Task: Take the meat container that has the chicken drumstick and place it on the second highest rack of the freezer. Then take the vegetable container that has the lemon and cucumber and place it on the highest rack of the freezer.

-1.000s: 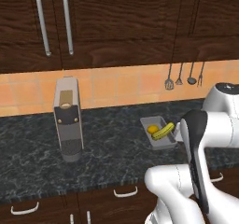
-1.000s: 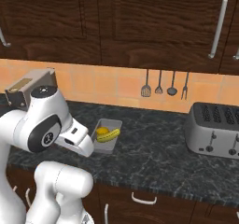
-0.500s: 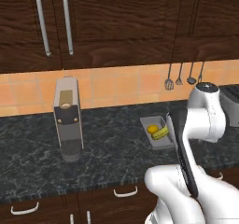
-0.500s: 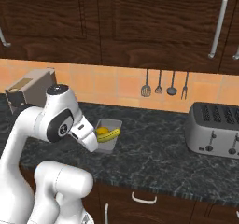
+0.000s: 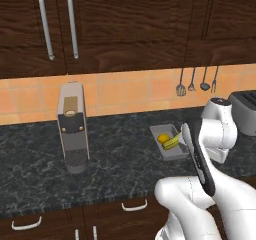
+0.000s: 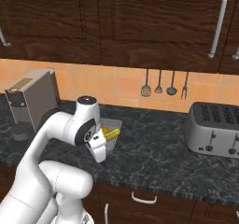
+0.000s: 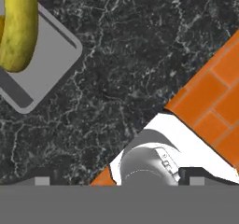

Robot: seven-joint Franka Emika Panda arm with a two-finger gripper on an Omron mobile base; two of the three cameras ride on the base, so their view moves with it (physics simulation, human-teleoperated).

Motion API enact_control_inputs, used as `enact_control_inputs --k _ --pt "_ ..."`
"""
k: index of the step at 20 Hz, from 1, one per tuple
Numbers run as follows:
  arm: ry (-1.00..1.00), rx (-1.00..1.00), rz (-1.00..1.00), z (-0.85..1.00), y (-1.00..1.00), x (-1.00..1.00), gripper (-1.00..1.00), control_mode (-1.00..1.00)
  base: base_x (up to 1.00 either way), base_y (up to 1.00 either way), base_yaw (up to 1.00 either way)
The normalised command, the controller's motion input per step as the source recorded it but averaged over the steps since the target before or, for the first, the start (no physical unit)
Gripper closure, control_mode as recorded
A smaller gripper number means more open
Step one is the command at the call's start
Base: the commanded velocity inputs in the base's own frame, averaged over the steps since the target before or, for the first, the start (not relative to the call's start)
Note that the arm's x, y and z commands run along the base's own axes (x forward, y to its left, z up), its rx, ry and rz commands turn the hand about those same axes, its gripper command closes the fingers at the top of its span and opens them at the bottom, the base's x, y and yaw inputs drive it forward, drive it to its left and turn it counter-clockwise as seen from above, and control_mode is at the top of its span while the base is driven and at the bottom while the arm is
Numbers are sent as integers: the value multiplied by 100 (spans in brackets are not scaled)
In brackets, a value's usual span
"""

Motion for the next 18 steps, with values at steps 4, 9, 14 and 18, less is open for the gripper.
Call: enact_control_inputs --k 4,9,14,18 --pt "10 -1 -7 -35 -18 44 -100 -100 0 0 0" --pt "6 -4 -11 -18 -8 79 -100 -100 0 0 0" --pt "17 -1 -11 -34 -7 58 -100 -100 0 0 0" --pt "13 0 -14 -44 0 13 -100 -100 0 0 0"
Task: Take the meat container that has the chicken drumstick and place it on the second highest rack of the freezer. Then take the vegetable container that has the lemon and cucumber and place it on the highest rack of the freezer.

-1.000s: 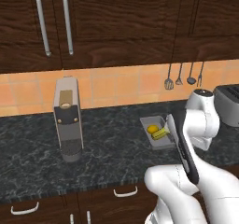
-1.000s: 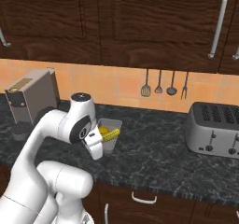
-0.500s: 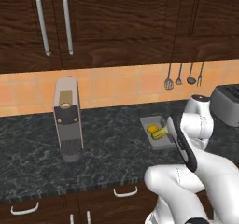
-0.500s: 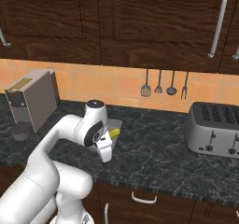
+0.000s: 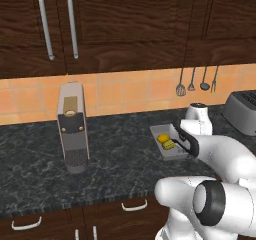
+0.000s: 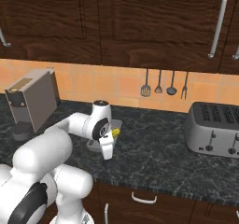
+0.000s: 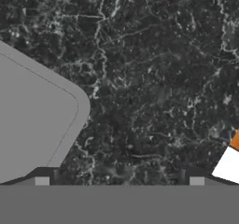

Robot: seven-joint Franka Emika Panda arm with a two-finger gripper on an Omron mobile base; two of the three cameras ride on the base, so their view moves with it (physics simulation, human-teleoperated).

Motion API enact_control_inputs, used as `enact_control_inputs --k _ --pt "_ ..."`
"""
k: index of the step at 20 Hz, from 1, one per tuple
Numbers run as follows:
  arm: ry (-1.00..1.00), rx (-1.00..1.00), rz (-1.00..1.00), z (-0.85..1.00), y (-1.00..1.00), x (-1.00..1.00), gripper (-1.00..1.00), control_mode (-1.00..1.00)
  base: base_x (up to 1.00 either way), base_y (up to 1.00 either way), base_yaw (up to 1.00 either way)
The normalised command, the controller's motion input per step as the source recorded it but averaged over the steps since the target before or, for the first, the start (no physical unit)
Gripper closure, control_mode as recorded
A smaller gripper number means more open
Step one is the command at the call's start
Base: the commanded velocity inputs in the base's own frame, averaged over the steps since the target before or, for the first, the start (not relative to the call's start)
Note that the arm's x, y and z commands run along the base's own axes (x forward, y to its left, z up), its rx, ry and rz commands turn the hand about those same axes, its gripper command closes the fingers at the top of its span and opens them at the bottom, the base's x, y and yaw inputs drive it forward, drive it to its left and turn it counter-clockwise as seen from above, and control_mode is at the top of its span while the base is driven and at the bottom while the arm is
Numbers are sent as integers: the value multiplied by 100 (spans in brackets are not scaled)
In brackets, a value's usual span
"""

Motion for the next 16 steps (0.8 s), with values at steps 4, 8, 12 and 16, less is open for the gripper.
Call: enact_control_inputs --k 4,8,12,16 --pt "3 0 -11 -10 -1 22 -100 -100 0 0 0" --pt "0 0 -9 -8 -4 5 -100 -100 0 0 0" --pt "0 0 -10 -27 0 1 -100 -100 0 0 0" --pt "0 0 -10 -20 -2 4 -100 -100 0 0 0"
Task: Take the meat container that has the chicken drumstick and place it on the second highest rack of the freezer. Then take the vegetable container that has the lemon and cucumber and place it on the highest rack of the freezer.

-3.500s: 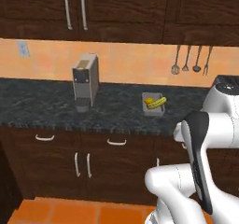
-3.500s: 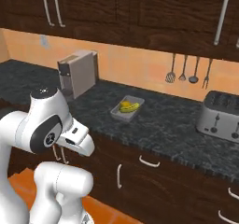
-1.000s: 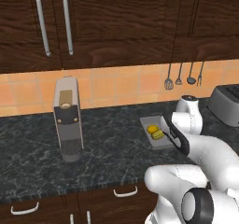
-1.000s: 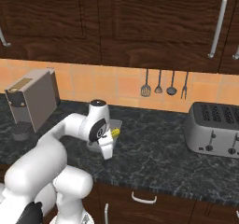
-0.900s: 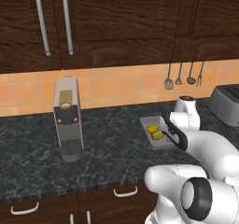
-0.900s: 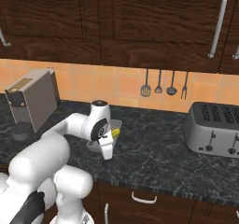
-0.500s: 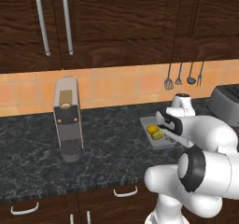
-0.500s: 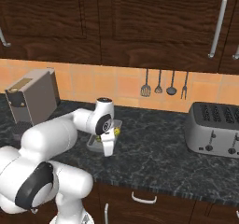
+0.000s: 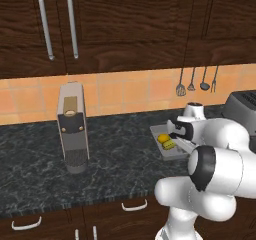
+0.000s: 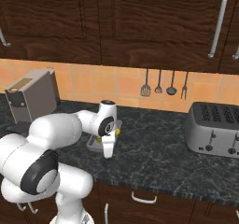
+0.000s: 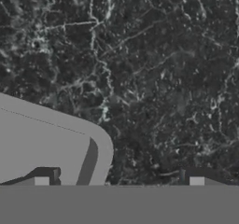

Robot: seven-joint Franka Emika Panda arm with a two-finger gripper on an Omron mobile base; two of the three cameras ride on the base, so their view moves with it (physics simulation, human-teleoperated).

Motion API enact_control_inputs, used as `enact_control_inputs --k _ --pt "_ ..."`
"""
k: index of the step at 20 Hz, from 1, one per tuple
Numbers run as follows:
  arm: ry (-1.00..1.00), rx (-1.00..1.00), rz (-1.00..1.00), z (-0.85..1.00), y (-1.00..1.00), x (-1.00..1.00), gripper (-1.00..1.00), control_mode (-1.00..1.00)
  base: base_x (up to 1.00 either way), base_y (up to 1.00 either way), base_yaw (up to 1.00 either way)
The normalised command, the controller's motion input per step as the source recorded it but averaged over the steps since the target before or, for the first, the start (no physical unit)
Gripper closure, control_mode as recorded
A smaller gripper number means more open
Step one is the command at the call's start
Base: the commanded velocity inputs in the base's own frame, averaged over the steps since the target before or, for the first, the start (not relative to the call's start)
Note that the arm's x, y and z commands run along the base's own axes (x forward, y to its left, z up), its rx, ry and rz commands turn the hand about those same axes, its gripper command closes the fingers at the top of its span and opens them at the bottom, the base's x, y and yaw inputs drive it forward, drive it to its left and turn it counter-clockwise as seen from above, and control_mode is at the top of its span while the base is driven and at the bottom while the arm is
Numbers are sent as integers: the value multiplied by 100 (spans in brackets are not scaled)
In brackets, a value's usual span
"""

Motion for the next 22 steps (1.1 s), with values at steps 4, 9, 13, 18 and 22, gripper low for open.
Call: enact_control_inputs --k 4,9,13,18,22 --pt "0 0 -9 -8 -3 5 -100 -100 0 0 0" --pt "1 0 -7 -13 0 17 -100 -100 0 0 0" --pt "3 0 -2 -12 0 14 -100 -100 0 0 0" --pt "2 0 0 -25 0 0 -100 -100 0 0 0" --pt "0 0 0 -10 0 -14 -100 -100 0 0 0"
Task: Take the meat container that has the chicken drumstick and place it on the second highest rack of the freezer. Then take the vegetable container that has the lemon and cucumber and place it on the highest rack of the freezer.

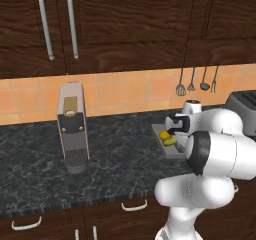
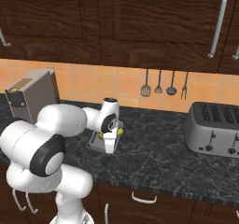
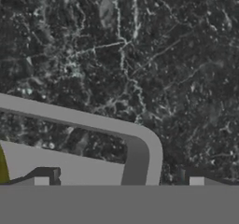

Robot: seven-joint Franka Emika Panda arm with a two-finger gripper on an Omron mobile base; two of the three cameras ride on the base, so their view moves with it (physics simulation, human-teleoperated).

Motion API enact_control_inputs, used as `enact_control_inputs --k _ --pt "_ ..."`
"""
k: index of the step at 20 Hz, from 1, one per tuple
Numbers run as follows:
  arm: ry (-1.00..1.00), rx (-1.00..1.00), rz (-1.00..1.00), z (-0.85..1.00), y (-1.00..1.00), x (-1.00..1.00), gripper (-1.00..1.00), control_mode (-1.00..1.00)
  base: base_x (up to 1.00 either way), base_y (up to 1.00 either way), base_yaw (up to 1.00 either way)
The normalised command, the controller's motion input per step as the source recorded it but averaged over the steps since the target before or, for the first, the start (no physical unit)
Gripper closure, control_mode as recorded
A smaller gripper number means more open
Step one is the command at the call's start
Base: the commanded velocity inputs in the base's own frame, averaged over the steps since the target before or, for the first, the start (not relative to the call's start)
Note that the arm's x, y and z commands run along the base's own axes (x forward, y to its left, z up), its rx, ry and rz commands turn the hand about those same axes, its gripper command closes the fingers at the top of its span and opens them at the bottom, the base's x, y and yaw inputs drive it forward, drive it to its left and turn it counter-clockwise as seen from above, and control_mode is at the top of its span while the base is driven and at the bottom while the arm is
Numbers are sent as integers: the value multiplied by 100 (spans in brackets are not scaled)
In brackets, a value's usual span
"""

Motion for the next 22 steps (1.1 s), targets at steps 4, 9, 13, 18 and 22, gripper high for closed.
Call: enact_control_inputs --k 4,9,13,18,22 --pt "-2 0 0 -12 5 -51 -100 -100 0 0 0" --pt "-6 0 0 -6 11 -41 -100 -100 0 0 0" --pt "-3 1 0 0 0 0 -100 -100 0 0 0" --pt "0 2 0 0 0 15 -100 -100 0 0 0" --pt "0 11 0 0 0 12 -100 -100 0 0 0"
